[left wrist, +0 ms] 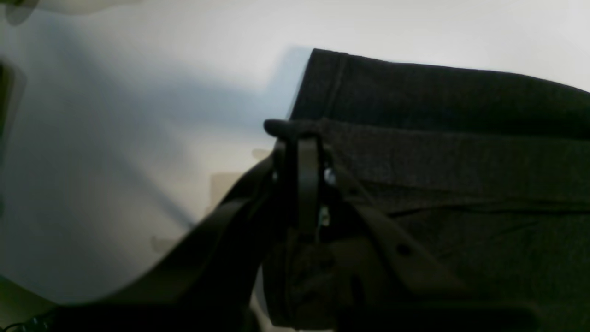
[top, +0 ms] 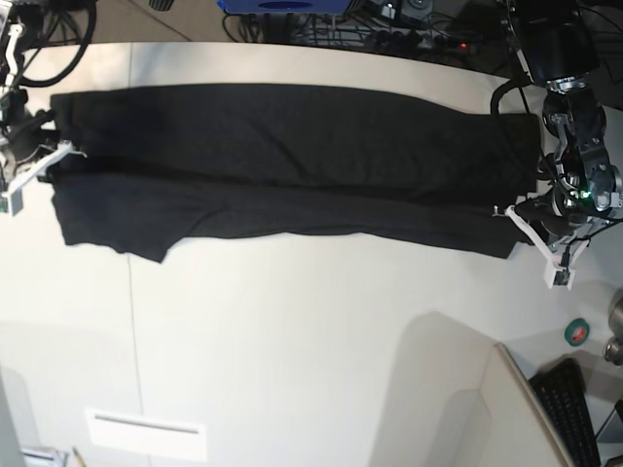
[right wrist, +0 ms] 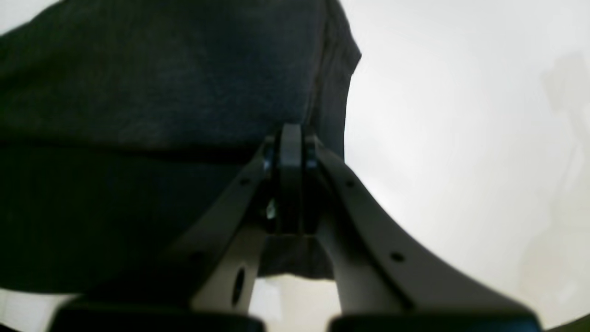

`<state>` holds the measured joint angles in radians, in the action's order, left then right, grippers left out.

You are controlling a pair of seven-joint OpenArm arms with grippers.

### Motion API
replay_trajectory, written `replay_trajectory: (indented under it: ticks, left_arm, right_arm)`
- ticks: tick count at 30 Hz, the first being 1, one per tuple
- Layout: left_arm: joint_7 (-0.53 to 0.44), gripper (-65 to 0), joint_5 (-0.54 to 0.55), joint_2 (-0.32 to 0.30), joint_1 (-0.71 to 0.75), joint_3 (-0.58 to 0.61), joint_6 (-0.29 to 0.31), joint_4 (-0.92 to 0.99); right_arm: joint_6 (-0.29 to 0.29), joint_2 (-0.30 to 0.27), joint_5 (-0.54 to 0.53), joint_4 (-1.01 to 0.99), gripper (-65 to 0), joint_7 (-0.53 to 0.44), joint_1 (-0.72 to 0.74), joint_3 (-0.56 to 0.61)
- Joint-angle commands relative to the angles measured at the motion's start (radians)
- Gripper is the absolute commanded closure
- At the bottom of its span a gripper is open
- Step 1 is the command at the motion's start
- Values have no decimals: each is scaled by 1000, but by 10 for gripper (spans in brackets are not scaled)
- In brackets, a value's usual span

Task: Layout the t-shirt on the table in an organized manner, then fold the t-shirt properly
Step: 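Lay the lifted edge onto the shirt, folding it lengthwise in half, then release the right gripper and regrasp the folded shirt end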

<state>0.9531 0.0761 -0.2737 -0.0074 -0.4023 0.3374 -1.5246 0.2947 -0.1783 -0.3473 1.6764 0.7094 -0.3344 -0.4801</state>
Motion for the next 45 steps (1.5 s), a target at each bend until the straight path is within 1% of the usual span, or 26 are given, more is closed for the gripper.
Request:
replay_trajectory:
  ticks: [1, 4, 7, 10, 18, 23, 36, 40, 45]
  left_arm:
    - [20, 0, -5, -19, -3, -4, -8, -27]
    - [82, 0, -6, -16, 27, -4, -8, -89]
    - [89, 0, -8, -12, 71, -4, -8, -143]
    - [89, 0, -11, -12, 97, -4, -8, -162]
    - [91, 0, -15, -19, 140, -1, -8, -139]
    - [91, 0, -15, -19, 183, -2, -8, -150]
    - [91, 0, -17, -20, 237, -4, -8, -150]
    - [91, 0, -17, -20, 261, -4, -8, -190]
    - [86, 0, -17, -20, 251, -4, -10, -135]
  right_arm:
    - [-1, -16, -3, 26, 0, -6, -4, -7]
    - [-1, -16, -3, 26, 0, -4, -7, -7]
    - [-1, -16, -3, 28, 0, -3, -22, -15]
    - [-1, -16, -3, 18, 0, -3, -27, -19]
    - [-1, -17, -3, -150, 0, -10, 5, -12]
    - [-1, -23, -3, -149, 0, -10, 4, -15]
    - [-1, -23, -3, -152, 0, -10, 4, -16]
    - [1, -25, -3, -152, 0, -10, 4, -15]
    - [1, -16, -3, -152, 0, -7, 2, -18]
